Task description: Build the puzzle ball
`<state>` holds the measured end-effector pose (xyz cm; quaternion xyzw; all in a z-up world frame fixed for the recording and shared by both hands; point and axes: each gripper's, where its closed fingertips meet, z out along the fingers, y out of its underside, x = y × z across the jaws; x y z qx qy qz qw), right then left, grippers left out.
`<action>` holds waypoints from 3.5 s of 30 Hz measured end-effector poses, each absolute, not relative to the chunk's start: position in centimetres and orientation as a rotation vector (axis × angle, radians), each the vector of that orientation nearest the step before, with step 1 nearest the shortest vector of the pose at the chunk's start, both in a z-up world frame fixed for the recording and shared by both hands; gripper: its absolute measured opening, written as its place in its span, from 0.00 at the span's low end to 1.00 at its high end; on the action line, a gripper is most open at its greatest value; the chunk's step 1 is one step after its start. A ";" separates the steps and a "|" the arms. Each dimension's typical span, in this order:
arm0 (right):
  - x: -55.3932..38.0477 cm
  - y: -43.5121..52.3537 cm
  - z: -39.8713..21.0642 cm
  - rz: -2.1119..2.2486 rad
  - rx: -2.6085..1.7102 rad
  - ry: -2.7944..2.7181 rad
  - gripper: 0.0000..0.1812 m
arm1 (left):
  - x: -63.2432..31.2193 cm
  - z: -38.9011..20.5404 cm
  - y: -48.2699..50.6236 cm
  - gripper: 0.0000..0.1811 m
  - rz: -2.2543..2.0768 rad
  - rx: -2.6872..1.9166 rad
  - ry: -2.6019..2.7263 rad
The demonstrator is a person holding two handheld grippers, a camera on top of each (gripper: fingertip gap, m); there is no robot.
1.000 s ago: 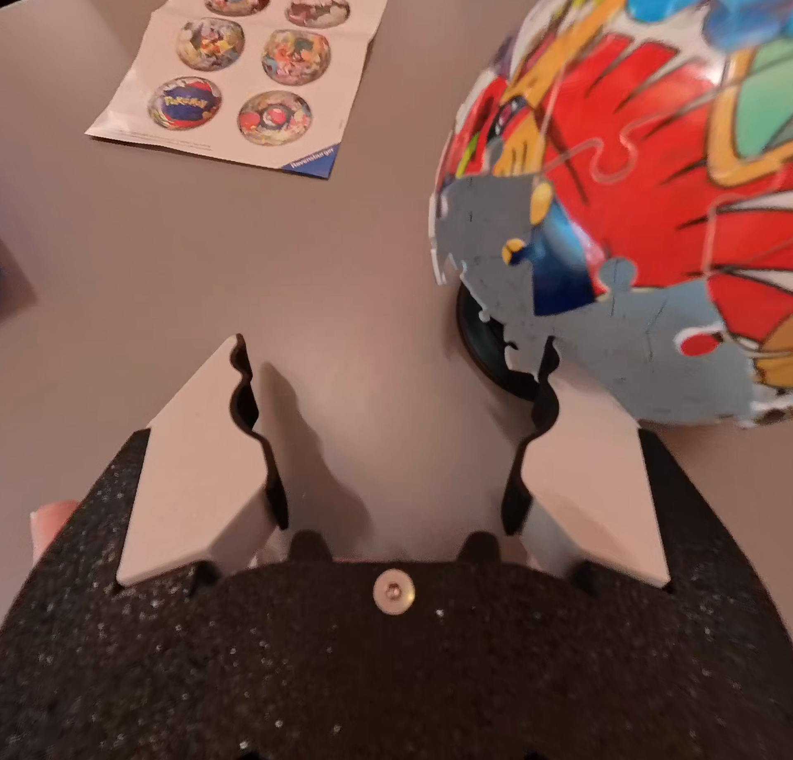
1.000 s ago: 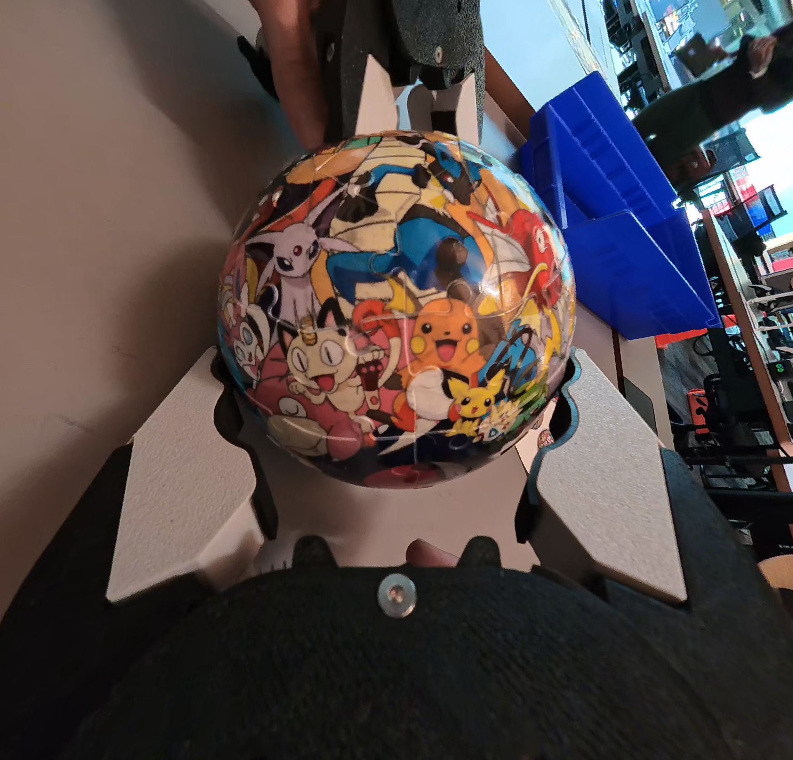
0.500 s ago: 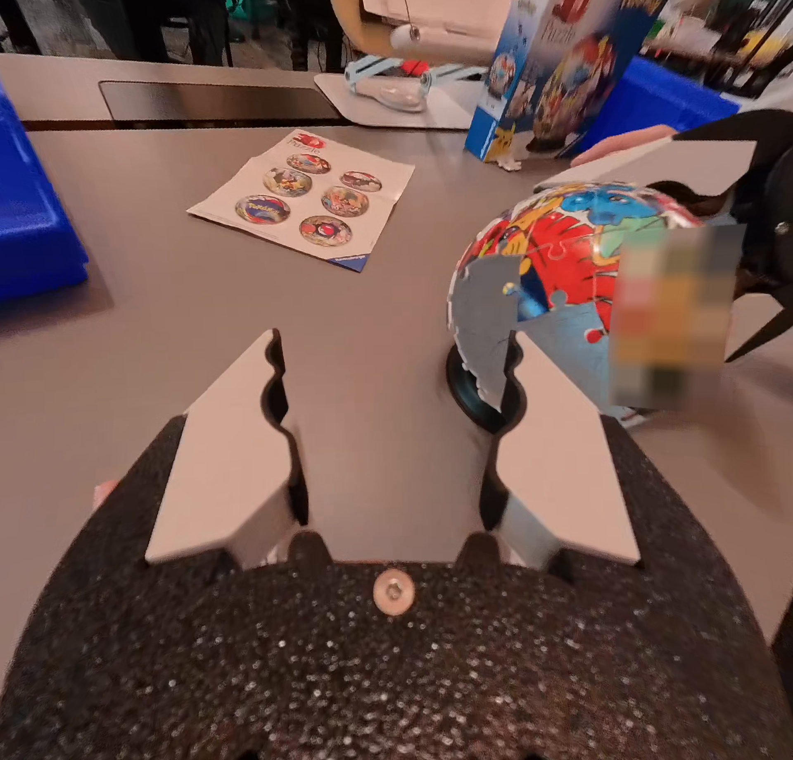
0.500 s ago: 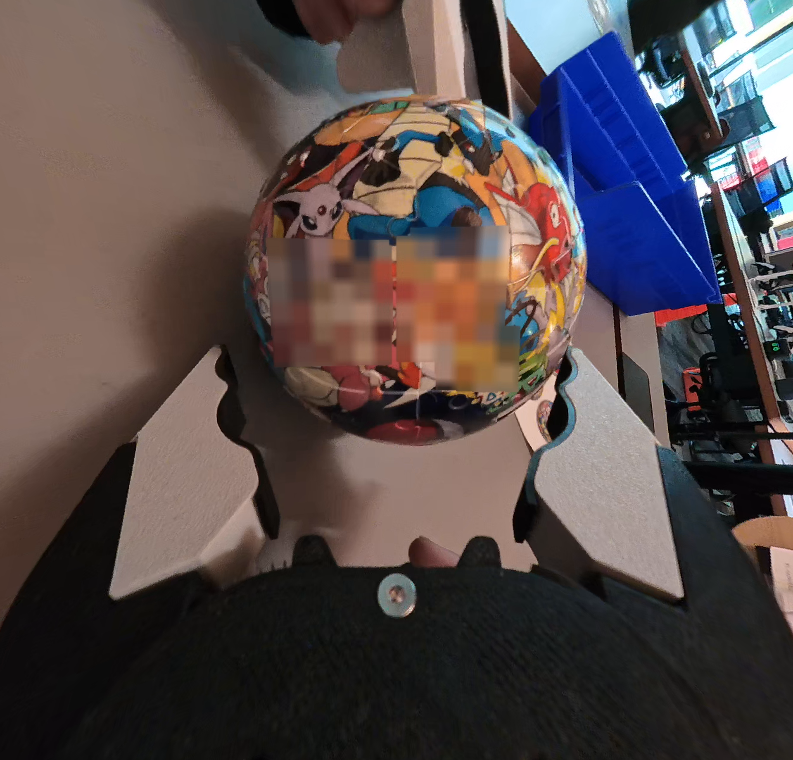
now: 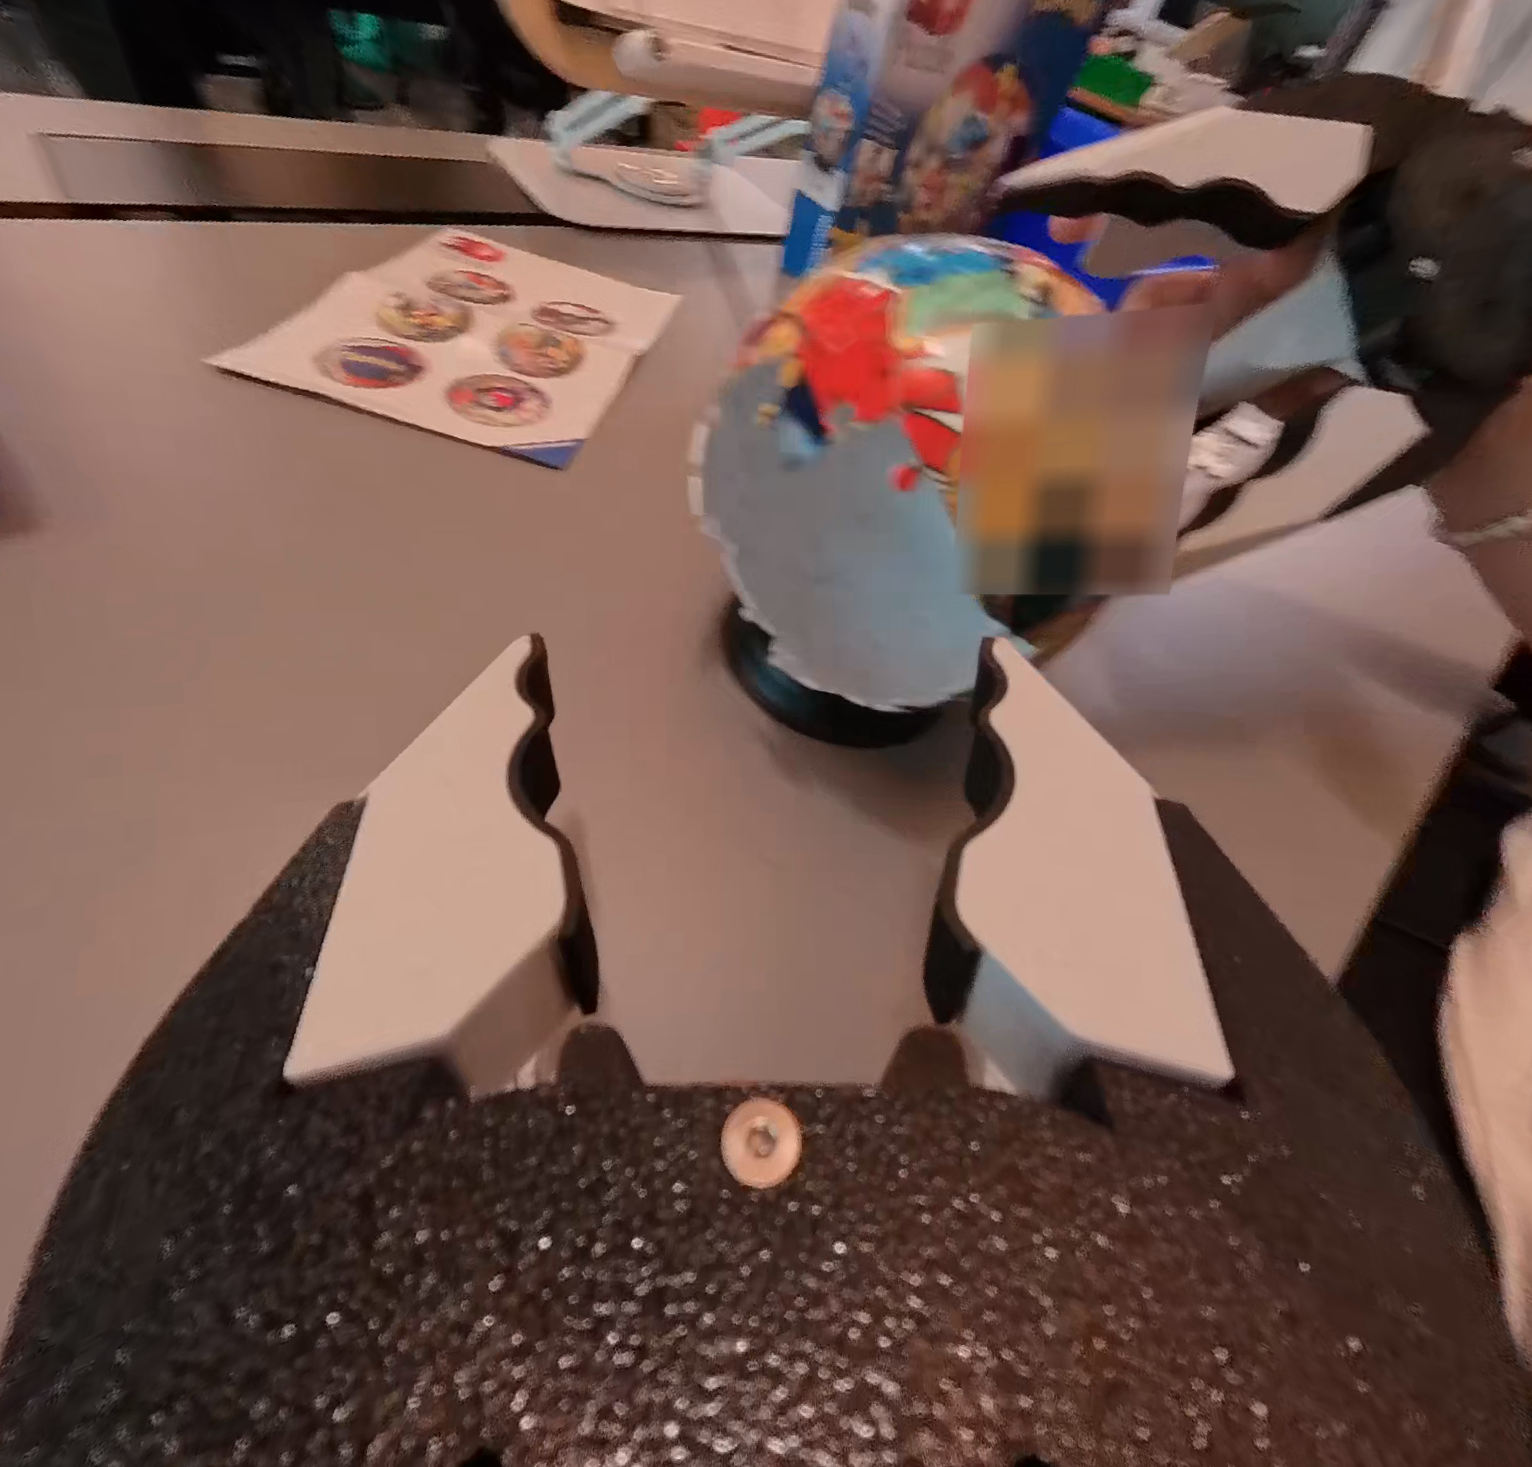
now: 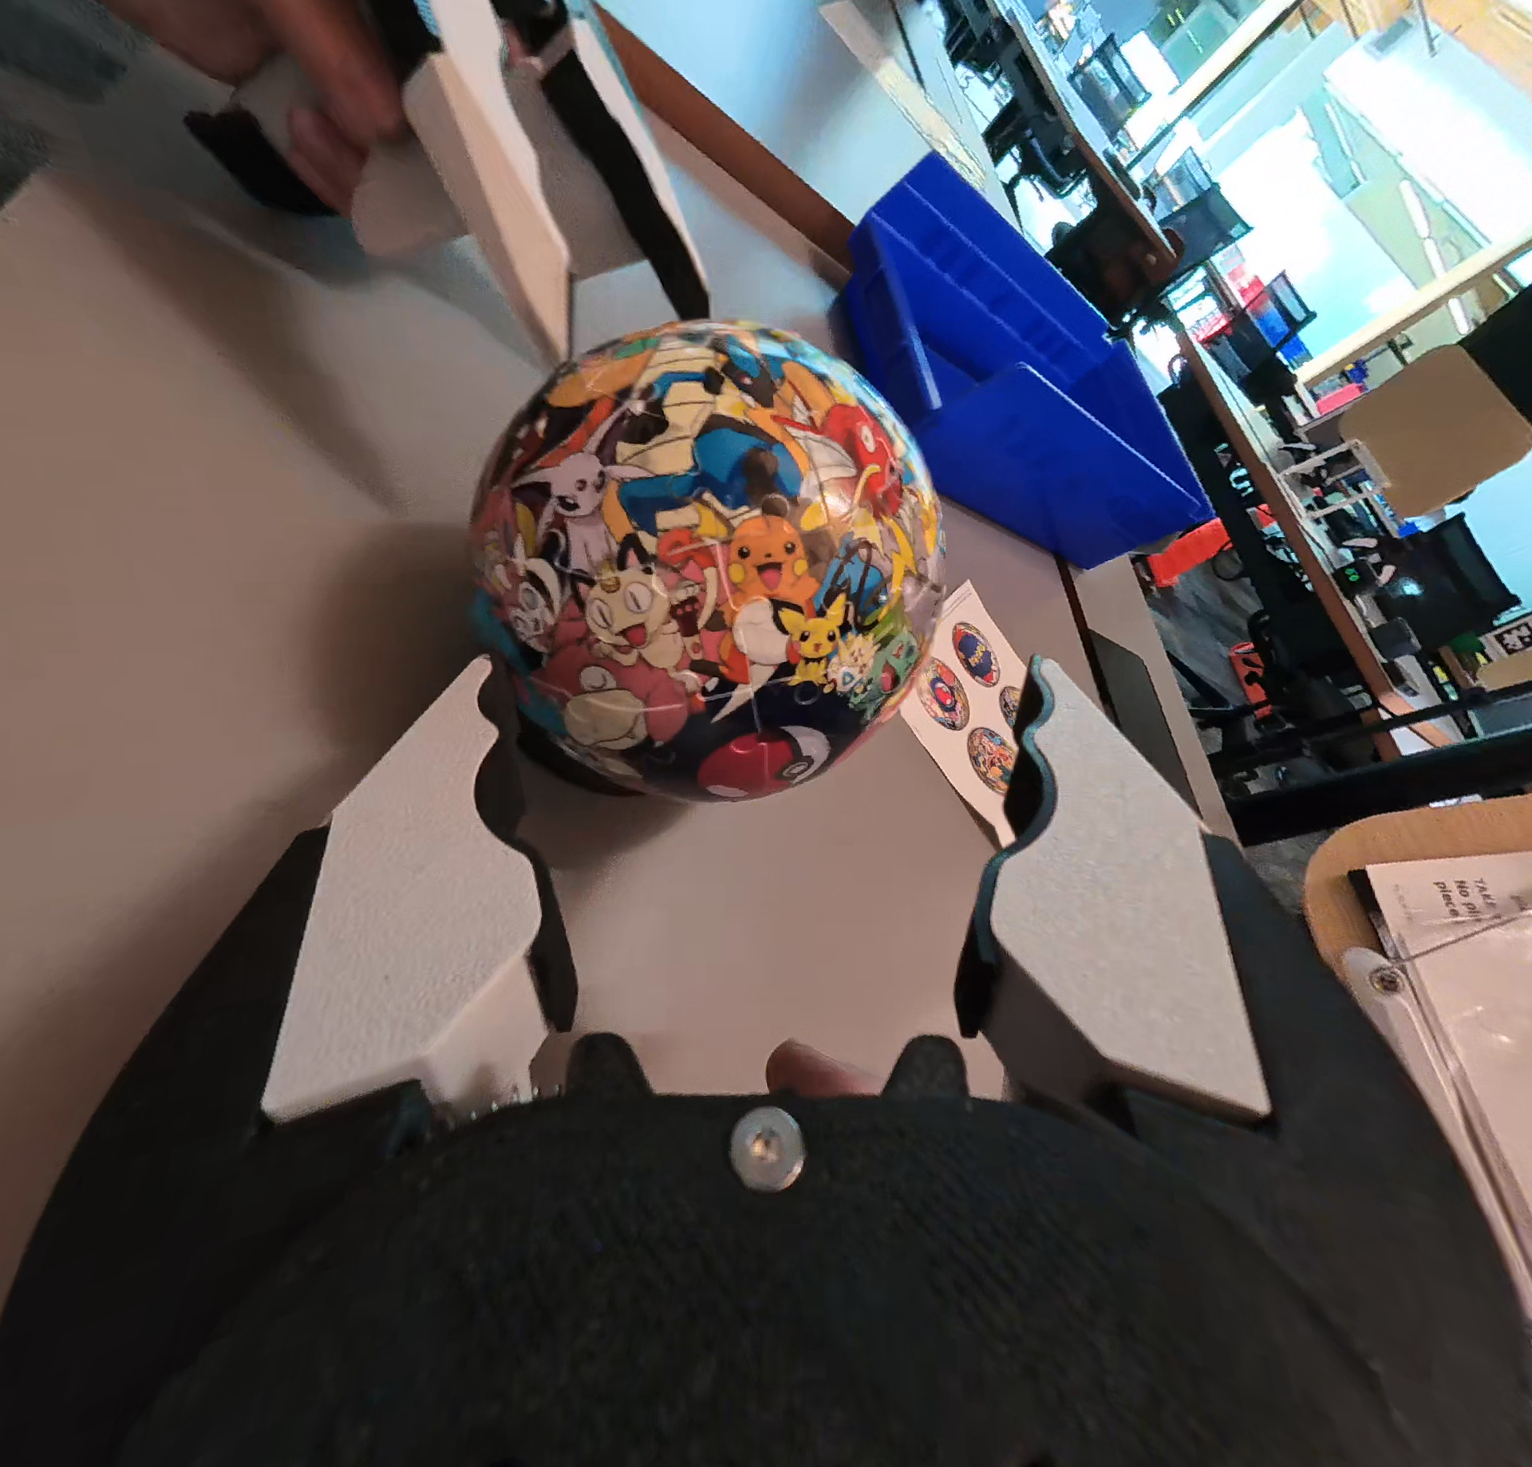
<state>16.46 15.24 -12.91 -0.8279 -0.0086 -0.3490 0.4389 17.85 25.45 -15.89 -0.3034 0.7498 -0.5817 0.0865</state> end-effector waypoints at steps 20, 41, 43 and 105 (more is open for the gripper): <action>13.2 13.6 -9.9 -0.784 -1.732 0.225 0.55 | 14.2 -14.4 21.4 0.45 -1.922 -0.988 2.434; 15.7 15.5 -10.2 -0.739 -1.796 0.116 0.55 | 15.6 -10.1 21.1 0.13 -3.240 -1.066 2.259; 16.0 15.8 -10.9 -0.738 -1.836 0.086 0.57 | 15.4 -10.2 20.9 0.12 -3.185 -1.031 2.308; 16.5 18.8 -15.1 -0.775 -1.968 0.261 0.61 | 17.3 -20.0 22.8 0.64 -1.391 -0.341 2.781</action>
